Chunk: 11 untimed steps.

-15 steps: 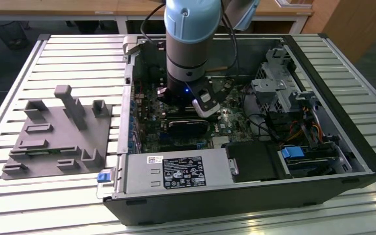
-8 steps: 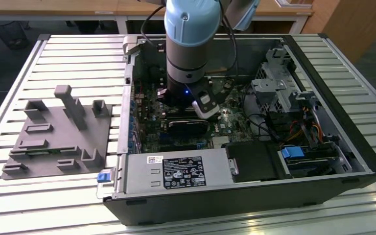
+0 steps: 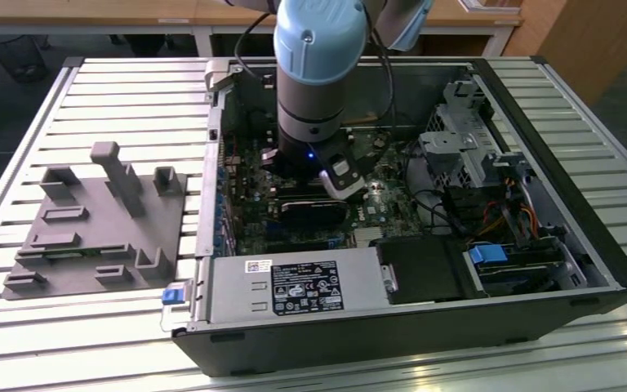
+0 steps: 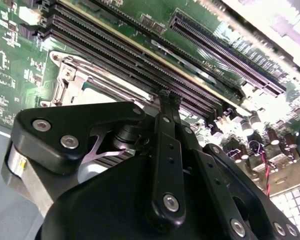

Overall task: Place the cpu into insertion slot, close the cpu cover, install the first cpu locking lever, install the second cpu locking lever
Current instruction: 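Install the second cpu locking lever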

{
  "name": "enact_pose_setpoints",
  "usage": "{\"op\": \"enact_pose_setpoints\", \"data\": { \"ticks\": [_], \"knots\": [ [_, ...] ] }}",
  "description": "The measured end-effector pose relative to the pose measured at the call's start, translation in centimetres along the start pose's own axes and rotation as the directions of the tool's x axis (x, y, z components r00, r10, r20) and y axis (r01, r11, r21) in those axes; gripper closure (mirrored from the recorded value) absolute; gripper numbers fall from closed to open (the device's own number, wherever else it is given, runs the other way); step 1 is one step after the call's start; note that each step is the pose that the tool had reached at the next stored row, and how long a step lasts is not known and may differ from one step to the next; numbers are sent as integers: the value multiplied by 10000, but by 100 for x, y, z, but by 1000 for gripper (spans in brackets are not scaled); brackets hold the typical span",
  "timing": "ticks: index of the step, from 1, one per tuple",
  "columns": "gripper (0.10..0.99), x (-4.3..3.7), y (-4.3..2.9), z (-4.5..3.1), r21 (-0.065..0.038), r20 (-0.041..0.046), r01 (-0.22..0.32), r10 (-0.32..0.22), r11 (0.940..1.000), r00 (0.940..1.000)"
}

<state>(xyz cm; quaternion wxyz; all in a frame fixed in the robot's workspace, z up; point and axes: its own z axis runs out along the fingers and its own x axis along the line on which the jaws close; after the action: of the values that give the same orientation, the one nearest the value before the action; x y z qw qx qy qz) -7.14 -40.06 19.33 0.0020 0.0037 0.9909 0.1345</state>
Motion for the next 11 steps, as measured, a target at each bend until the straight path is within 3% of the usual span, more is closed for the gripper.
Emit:
{"op": "enact_pose_setpoints", "data": {
  "ticks": [6, 11],
  "knots": [
    [980, 40, 5, 36, -247, 2, -1, 1, 9997, 10000],
    [980, 51, 3, 45, -287, 4, 1, -1, 9996, 10000]
  ]
}}
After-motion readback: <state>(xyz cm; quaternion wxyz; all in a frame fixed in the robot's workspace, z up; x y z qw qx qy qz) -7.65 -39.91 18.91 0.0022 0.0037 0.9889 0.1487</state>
